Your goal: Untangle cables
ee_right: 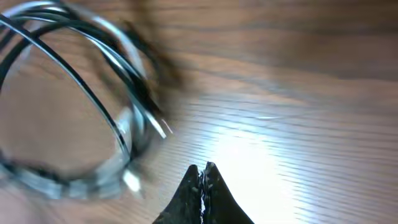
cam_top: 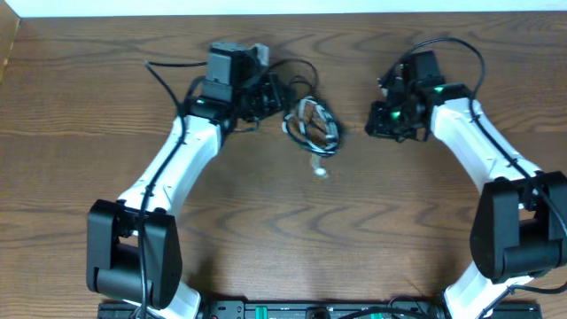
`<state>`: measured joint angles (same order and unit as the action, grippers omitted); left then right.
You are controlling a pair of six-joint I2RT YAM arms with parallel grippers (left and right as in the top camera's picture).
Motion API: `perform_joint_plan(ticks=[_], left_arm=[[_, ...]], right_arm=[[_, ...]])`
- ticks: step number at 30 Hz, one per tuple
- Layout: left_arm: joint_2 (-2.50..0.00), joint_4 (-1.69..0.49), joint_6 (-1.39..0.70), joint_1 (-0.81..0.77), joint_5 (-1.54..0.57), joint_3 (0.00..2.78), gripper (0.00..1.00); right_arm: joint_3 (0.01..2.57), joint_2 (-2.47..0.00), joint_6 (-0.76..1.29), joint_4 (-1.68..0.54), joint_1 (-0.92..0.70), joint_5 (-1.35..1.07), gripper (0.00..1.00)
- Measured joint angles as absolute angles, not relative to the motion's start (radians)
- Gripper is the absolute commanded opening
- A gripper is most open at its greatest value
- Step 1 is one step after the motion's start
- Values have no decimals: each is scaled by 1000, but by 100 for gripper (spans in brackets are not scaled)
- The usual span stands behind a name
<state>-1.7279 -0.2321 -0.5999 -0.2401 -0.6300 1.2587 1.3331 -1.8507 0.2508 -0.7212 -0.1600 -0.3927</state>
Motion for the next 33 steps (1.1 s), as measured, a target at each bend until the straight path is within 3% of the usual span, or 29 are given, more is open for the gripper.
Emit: perform_joint_plan(ticks=[5, 8, 11, 19, 30, 33], left_arm=[[-1728, -361, -496, -191, -614, 1259, 7], [-1728, -360, -488, -197, -615, 1259, 8], [-1728, -344, -501, -216, -620, 1259, 8], [-1728, -156, -631, -226, -760, 1259, 7], [-1706, -38, -789, -226, -825, 1259, 7], [-1695, -28, -809, -226, -830, 1259, 7]], right_arm=[[1332, -1851, 126, -791, -61, -435, 2], [1332, -1851, 37, -768, -58, -547, 33], [1332, -1851, -4, -726, -108, -619, 44], [1332, -1852, 51, -627, -278, -601, 45], [1332, -1853, 94, -616, -329, -573, 41], [1332, -1853, 26, -617, -350, -589, 40]])
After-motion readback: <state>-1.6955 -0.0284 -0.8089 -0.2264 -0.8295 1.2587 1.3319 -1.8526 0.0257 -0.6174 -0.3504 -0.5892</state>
